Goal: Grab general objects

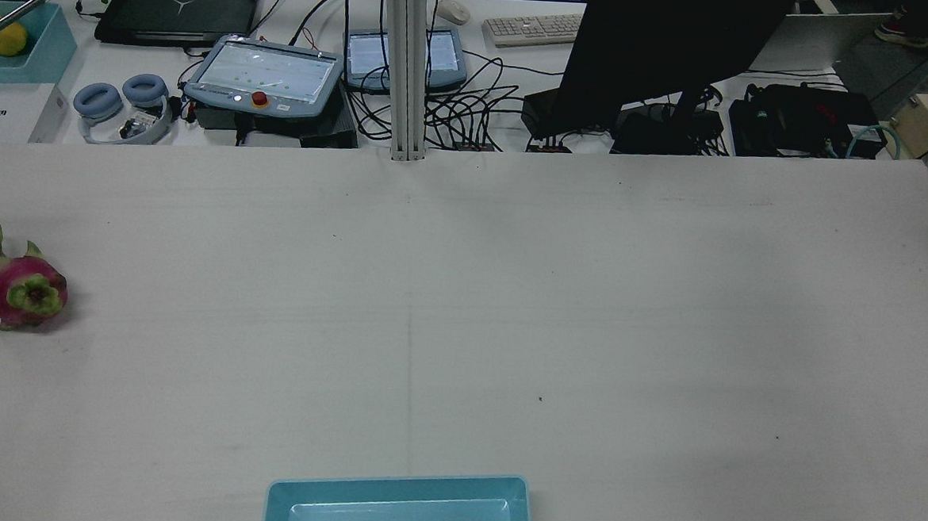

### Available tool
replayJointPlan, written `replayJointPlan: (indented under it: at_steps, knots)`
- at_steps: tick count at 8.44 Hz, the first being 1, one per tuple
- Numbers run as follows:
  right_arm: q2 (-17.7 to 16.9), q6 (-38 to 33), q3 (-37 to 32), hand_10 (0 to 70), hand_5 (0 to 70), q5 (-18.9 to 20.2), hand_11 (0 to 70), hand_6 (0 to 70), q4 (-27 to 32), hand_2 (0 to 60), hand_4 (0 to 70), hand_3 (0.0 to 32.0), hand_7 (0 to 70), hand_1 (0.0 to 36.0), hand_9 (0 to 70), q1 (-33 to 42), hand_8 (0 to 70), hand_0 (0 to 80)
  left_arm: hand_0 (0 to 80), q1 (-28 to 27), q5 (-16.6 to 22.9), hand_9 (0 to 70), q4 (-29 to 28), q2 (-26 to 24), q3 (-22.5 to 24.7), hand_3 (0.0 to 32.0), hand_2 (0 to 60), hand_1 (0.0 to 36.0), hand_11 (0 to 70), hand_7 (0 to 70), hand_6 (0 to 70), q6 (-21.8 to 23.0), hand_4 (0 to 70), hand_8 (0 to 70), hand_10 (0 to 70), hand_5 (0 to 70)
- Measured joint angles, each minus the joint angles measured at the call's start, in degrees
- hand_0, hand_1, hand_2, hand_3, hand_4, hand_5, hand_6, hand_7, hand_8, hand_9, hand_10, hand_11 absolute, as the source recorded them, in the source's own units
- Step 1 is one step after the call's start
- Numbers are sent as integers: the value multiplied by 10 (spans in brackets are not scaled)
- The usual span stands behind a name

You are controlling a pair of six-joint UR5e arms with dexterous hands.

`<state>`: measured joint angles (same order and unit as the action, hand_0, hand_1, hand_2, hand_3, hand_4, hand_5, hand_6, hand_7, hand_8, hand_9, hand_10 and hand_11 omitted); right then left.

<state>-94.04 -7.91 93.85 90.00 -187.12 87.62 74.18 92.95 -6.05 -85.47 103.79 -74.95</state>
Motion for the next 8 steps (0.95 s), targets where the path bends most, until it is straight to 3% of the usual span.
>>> replayJointPlan:
  at_steps: [5,8]
  knots:
    - [0,0,-1,0,0,0,0,0,0,0,0,0,0,0,0,0,0,0,800,-149,-109,36,89,-69,-7,0,600,360,0,251,0,-88,0,0,0,700]
    - [0,0,0,0,0,0,0,0,0,0,0,0,0,0,0,0,0,0,800,-168,-124,35,107,-73,-18,0,600,360,0,249,0,-104,0,0,0,700]
